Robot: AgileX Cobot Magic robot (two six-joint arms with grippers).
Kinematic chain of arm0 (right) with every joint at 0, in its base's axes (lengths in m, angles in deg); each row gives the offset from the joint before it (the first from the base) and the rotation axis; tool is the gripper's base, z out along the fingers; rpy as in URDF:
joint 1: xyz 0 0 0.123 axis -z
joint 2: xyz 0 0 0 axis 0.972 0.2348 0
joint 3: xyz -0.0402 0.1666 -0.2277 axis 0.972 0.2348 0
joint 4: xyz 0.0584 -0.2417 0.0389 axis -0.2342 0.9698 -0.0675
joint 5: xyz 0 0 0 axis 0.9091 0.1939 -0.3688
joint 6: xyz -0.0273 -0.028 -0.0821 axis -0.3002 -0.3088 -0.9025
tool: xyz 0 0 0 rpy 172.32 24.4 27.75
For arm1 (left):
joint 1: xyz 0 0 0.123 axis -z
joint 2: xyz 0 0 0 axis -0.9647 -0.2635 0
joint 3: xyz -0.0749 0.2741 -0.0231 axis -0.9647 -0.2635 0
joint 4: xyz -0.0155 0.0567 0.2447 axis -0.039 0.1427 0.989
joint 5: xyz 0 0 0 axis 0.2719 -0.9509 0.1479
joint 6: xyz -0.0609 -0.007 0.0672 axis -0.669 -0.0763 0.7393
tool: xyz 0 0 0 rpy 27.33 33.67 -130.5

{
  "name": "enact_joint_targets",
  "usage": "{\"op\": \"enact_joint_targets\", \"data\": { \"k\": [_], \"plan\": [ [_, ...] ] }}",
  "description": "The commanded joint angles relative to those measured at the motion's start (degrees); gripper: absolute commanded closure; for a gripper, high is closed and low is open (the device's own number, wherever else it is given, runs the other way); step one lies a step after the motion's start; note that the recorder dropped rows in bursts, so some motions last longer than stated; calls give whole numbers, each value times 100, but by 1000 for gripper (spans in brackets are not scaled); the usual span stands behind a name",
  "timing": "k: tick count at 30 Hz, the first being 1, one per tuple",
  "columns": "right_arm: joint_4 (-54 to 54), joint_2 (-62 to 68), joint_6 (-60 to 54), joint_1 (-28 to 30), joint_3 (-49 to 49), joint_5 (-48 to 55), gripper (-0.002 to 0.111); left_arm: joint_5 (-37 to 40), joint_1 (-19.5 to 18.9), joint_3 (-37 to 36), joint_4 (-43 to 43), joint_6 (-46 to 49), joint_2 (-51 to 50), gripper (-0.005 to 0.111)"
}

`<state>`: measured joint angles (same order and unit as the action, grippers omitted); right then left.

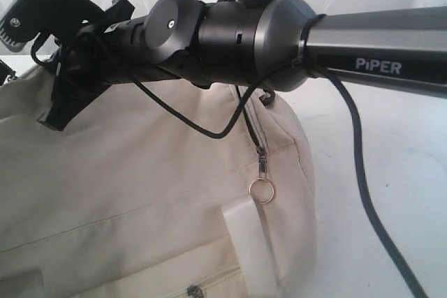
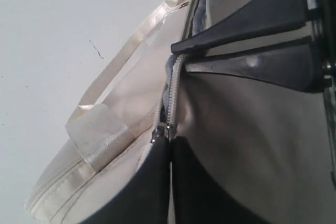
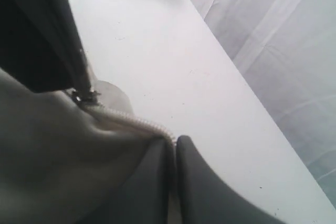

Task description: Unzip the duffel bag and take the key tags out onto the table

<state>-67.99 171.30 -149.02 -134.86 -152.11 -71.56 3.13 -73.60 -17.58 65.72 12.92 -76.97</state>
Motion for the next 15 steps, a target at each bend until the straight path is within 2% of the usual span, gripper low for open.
{"op": "enact_joint_targets", "data": {
  "k": [1,9,15],
  "plan": [
    [-37,-2,167,148,-59,-416,108,173,13,56,-257,-302,56,107],
    [-37,-2,710,567,-59,-493,108,107,13,56,222,-943,378,107],
    [-37,-2,703,595,-59,-837,108,554,13,56,449,-1331,711,107]
  ]
}}
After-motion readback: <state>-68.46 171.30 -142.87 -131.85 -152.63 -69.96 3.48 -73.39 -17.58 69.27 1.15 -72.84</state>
